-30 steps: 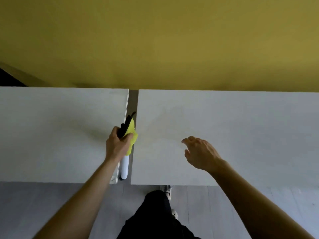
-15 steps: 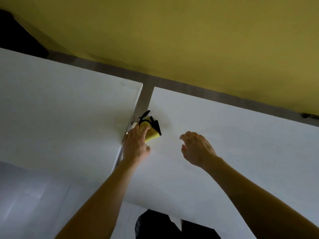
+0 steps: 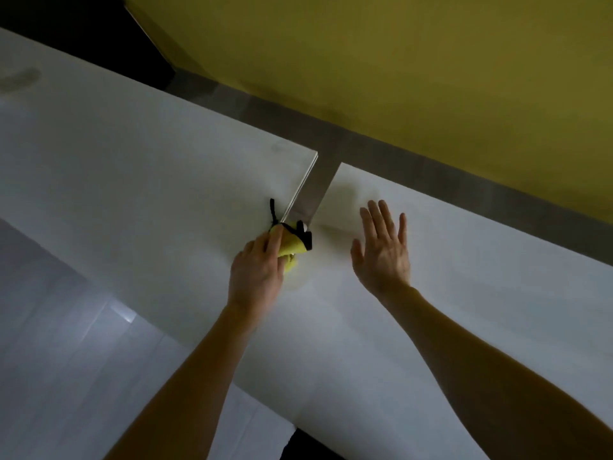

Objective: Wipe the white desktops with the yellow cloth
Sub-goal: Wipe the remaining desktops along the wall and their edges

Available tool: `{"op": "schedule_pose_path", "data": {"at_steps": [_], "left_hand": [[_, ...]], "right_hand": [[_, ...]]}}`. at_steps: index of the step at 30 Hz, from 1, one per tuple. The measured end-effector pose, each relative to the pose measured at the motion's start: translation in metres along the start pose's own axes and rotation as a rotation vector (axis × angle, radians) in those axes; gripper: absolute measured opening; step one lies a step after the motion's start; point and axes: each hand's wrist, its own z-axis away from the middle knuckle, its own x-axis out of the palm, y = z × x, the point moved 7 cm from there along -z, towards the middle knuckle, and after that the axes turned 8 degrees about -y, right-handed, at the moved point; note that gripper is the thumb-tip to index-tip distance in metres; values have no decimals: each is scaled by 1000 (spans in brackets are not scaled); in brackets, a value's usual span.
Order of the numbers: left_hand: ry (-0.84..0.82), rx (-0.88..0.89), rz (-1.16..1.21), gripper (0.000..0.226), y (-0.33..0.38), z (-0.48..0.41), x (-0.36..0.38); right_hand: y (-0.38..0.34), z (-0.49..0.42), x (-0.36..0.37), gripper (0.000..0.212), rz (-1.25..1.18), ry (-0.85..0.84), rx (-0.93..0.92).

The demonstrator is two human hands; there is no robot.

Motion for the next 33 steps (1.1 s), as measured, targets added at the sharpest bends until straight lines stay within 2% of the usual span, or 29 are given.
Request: {"op": "schedule_pose_path", "data": {"at_steps": [2, 5, 6, 7, 10, 13, 18, 23, 27, 33], "left_hand": [[-71, 21, 96, 66, 5, 1, 21], [-110, -217, 378, 43, -14, -11, 30], [-114, -291, 427, 44, -22, -20, 33], [-126, -283, 428, 52, -20, -28, 35], [-139, -153, 546, 58, 4, -44, 48], [-267, -18, 637, 76, 13, -51, 71], [-331, 312, 636, 62, 10, -53, 58], [-151, 287, 671, 59, 37, -119, 60], [-93, 290, 658, 60, 65, -183, 59], [-148, 277, 611, 65, 22, -65, 67]], "right_hand": [[6, 4, 18, 66, 21, -9, -36], [12, 9, 29, 67, 31, 2, -39], [12, 8, 29, 68, 29, 1, -31], [12, 8, 28, 68, 31, 0, -25], [10, 11, 27, 69, 56, 50, -24], [11, 12, 25, 67, 55, 111, -37], [9, 14, 22, 65, 37, 168, -55], [10, 12, 20, 63, 0, 211, -58], [10, 12, 19, 64, 3, 220, -85], [8, 13, 23, 63, -8, 210, -65]]}}
